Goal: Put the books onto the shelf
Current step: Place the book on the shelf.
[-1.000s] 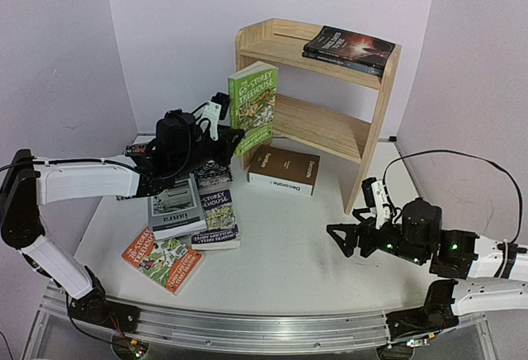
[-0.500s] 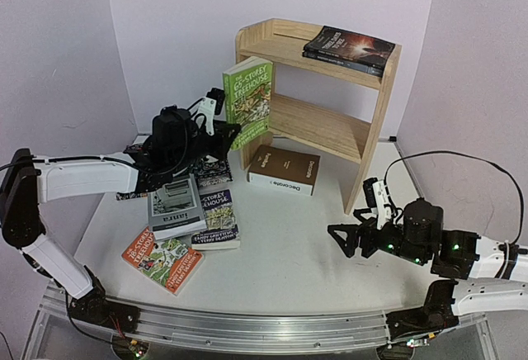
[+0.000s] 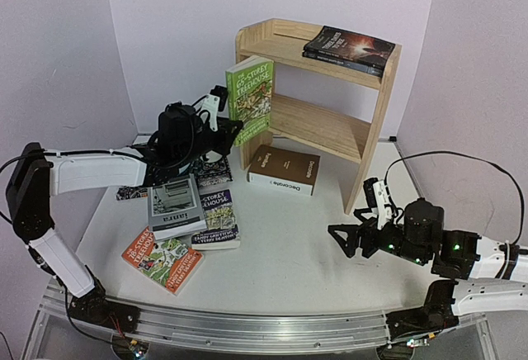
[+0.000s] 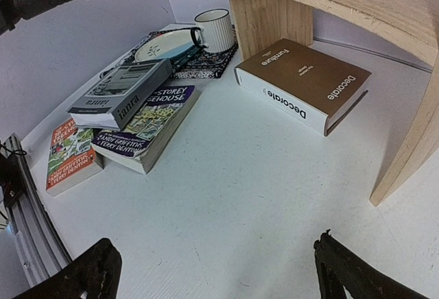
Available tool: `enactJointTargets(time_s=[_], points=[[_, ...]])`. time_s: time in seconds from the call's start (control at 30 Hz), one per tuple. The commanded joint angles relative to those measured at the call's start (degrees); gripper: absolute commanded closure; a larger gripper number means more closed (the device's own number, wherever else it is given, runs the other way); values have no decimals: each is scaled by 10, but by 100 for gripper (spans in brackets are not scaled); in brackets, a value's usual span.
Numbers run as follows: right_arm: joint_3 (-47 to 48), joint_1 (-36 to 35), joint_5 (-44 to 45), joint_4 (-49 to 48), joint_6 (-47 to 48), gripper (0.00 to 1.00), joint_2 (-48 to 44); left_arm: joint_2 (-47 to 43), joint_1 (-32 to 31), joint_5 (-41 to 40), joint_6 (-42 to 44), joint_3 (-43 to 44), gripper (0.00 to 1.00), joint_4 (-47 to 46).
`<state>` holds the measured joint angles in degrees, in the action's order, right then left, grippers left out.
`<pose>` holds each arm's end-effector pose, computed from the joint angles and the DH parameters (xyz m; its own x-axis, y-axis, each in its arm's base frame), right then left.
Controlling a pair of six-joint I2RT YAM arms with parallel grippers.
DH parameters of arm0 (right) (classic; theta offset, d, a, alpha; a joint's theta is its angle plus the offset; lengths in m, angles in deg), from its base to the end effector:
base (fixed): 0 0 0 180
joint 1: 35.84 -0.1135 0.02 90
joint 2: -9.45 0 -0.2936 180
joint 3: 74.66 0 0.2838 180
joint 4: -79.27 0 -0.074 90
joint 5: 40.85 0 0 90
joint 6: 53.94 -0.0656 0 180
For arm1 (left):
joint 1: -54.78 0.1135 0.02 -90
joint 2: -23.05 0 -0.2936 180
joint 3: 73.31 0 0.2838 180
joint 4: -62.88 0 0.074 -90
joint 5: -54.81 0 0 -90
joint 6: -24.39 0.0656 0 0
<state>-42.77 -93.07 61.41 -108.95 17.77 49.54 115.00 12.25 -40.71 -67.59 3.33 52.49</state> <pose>0.1278 0.1727 0.2621 -0.2216 0.2223 -0.9495 -0.6711 0.6716 0.3139 0.3304 -0.2945 0.3200 -0.0840 0.0304 -0.9960 0.5997 0.7998 -0.0262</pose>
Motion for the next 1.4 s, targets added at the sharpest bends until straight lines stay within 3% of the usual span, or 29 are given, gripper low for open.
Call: enactJointTargets(time_s=[0.0, 1.37], points=[[-1, -1, 7, 0, 8, 2, -11, -4, 5, 11, -3, 47, 100, -89], [15, -1, 14, 2, 25, 2, 14, 52, 18, 11, -2, 29, 100, -136]])
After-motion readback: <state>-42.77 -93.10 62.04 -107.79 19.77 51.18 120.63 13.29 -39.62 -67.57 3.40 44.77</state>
